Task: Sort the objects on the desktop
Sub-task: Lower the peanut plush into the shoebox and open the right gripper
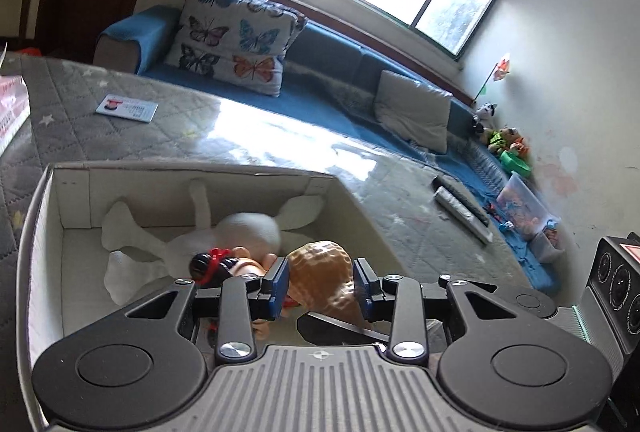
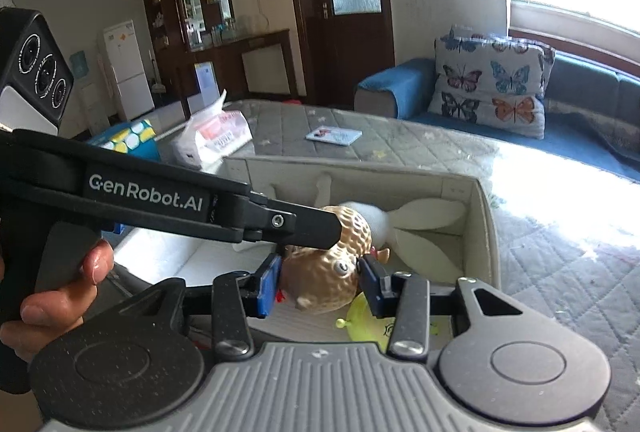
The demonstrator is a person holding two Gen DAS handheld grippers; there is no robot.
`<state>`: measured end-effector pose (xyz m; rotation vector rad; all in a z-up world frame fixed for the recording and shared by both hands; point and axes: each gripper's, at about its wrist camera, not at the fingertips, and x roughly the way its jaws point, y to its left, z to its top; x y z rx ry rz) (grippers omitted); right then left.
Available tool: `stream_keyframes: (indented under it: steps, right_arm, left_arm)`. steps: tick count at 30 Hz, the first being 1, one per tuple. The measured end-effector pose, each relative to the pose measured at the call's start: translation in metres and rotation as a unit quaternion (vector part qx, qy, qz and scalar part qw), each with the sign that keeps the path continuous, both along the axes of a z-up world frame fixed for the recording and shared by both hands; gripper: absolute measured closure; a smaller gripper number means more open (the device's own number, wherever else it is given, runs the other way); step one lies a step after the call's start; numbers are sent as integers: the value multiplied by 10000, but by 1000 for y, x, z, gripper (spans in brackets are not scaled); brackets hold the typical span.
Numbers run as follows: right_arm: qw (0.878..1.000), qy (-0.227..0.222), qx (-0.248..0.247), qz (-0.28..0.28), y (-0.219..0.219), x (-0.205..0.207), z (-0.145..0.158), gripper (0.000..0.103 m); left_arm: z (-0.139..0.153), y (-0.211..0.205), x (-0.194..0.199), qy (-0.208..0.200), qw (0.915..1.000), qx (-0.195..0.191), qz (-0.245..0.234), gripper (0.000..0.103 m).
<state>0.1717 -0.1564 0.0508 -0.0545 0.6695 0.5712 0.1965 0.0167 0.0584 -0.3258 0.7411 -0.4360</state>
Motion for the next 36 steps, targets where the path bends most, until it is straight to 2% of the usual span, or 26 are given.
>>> stream_keyframes:
  steps: [4, 13, 23, 32, 36]
  right_arm:
    - [9998, 94, -192, 25, 8, 8, -12, 61]
    - [9990, 229, -372, 92, 8, 8, -21, 61]
    - [9984, 300, -464, 72, 4, 9, -21, 60]
    - [9987, 197, -473, 28, -1, 0, -14, 58]
    - [9990, 32, -456, 9, -4, -15, -6, 51]
  left_arm:
    - [-13, 1, 9, 40, 10000, 51, 7, 66]
    - [-16, 1, 0, 3, 9997, 143, -199, 65]
    - [-20, 4, -6, 138, 9994, 179, -257, 65]
    - [-12, 12, -20, 76, 9996, 187, -198, 65]
    - [-4, 19, -33, -16, 9997, 192, -147, 65]
